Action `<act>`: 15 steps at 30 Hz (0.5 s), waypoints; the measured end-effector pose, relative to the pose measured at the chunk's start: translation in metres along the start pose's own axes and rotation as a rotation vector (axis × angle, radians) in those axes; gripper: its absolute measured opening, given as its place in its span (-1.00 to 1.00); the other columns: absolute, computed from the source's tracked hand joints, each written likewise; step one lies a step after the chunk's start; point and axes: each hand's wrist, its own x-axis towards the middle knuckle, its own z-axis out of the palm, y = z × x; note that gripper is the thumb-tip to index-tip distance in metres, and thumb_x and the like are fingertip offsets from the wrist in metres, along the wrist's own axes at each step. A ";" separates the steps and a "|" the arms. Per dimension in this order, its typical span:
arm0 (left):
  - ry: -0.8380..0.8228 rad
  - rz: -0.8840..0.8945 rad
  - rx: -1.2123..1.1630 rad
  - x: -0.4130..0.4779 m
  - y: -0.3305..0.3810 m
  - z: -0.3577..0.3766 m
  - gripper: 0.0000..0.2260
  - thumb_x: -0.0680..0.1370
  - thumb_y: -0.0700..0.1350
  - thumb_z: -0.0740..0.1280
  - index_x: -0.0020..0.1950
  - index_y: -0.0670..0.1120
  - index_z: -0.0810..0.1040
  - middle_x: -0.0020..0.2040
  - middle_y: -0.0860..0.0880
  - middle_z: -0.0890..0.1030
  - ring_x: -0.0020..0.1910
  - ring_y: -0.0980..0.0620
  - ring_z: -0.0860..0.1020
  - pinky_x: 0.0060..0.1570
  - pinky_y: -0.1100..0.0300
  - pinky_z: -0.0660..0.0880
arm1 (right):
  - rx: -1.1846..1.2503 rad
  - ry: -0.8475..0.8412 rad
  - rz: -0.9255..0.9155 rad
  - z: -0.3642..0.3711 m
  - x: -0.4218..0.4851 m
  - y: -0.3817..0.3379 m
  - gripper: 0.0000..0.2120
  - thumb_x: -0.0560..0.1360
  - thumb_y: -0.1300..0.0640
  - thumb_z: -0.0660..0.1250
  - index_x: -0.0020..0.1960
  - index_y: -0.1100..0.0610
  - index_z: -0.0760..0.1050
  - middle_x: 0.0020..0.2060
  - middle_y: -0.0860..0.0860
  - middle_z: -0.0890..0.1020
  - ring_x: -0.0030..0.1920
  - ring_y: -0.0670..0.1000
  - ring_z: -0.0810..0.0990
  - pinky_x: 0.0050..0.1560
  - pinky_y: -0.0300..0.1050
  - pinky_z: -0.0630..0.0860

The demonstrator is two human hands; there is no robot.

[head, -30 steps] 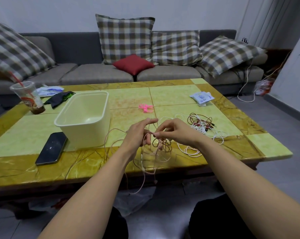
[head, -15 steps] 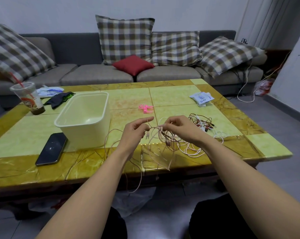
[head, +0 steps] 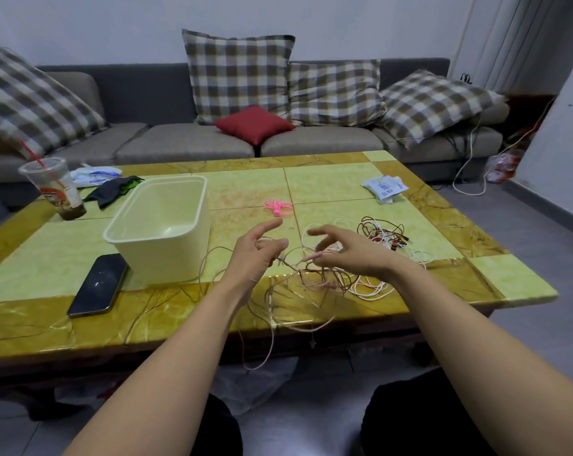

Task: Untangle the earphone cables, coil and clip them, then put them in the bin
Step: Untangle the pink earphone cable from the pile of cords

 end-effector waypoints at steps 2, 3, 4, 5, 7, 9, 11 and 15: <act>0.028 0.040 0.028 0.000 0.000 0.001 -0.73 0.53 -0.22 0.35 0.19 0.03 0.62 -0.35 0.01 0.36 -0.45 0.23 0.33 -0.40 0.48 0.34 | 0.130 -0.210 0.059 0.006 -0.002 -0.002 -0.57 0.60 0.03 0.30 0.46 -0.05 0.35 0.18 0.02 0.59 -0.29 -0.23 0.51 -0.27 -0.34 0.41; 0.038 0.059 0.044 0.001 0.000 0.001 -0.73 0.52 -0.25 0.34 0.15 0.02 0.65 -0.35 0.02 0.37 -0.42 0.21 0.34 -0.34 0.48 0.35 | 0.186 -0.255 0.065 0.008 -0.002 -0.002 -0.62 0.62 0.03 0.26 0.43 -0.04 0.39 0.08 0.04 0.63 -0.41 -0.20 0.41 -0.38 -0.34 0.33; 0.042 0.072 0.060 0.001 0.000 0.001 -0.72 0.51 -0.28 0.31 0.11 0.01 0.66 -0.35 0.00 0.38 -0.37 0.18 0.35 -0.28 0.47 0.37 | 0.225 -0.262 0.046 0.007 -0.001 -0.002 -0.68 0.63 0.03 0.24 0.38 -0.02 0.46 -0.07 0.05 0.63 -0.45 -0.15 0.33 -0.43 -0.31 0.26; 0.039 0.076 0.071 0.001 -0.001 0.000 -0.71 0.50 -0.31 0.29 0.09 0.00 0.67 -0.34 -0.03 0.39 -0.32 0.14 0.37 -0.23 0.48 0.39 | 0.250 -0.245 0.013 0.006 0.000 -0.002 -0.73 0.64 0.04 0.22 0.31 0.01 0.53 -0.20 0.04 0.59 -0.44 -0.12 0.31 -0.42 -0.28 0.23; 0.025 0.078 0.097 0.001 -0.002 -0.002 -0.71 0.50 -0.32 0.27 0.05 -0.03 0.68 -0.30 -0.10 0.41 -0.25 0.05 0.38 -0.21 0.50 0.42 | 0.257 -0.175 -0.048 0.002 0.002 -0.002 -0.75 0.65 0.06 0.21 0.16 0.08 0.63 -0.34 -0.01 0.52 -0.41 -0.11 0.36 -0.39 -0.25 0.26; 0.009 0.072 0.128 0.001 -0.003 -0.001 -0.77 0.50 -0.28 0.30 -0.01 -0.04 0.70 -0.23 -0.14 0.56 -0.20 0.05 0.47 -0.16 0.47 0.43 | 0.254 -0.100 -0.067 0.000 0.003 -0.002 -0.76 0.64 0.08 0.23 0.08 0.15 0.65 -0.38 -0.02 0.55 -0.36 -0.10 0.44 -0.34 -0.23 0.30; -0.017 0.045 0.128 0.000 -0.003 0.003 -0.89 0.50 -0.18 0.38 -0.09 -0.07 0.72 -0.10 -0.07 0.69 -0.03 0.04 0.59 -0.03 0.36 0.46 | 0.256 -0.058 -0.066 0.001 0.002 0.000 -0.76 0.64 0.11 0.24 0.07 0.21 0.63 -0.37 0.00 0.58 -0.35 -0.08 0.45 -0.34 -0.21 0.29; -0.049 0.013 0.165 0.003 -0.009 0.003 -0.85 0.46 -0.03 0.48 -0.27 -0.06 0.70 -0.10 -0.03 0.70 0.07 -0.01 0.60 0.21 0.02 0.45 | 0.232 -0.006 -0.076 0.003 0.004 0.000 -0.78 0.65 0.15 0.20 0.00 0.21 0.59 -0.28 0.04 0.65 -0.30 -0.09 0.53 -0.25 -0.19 0.39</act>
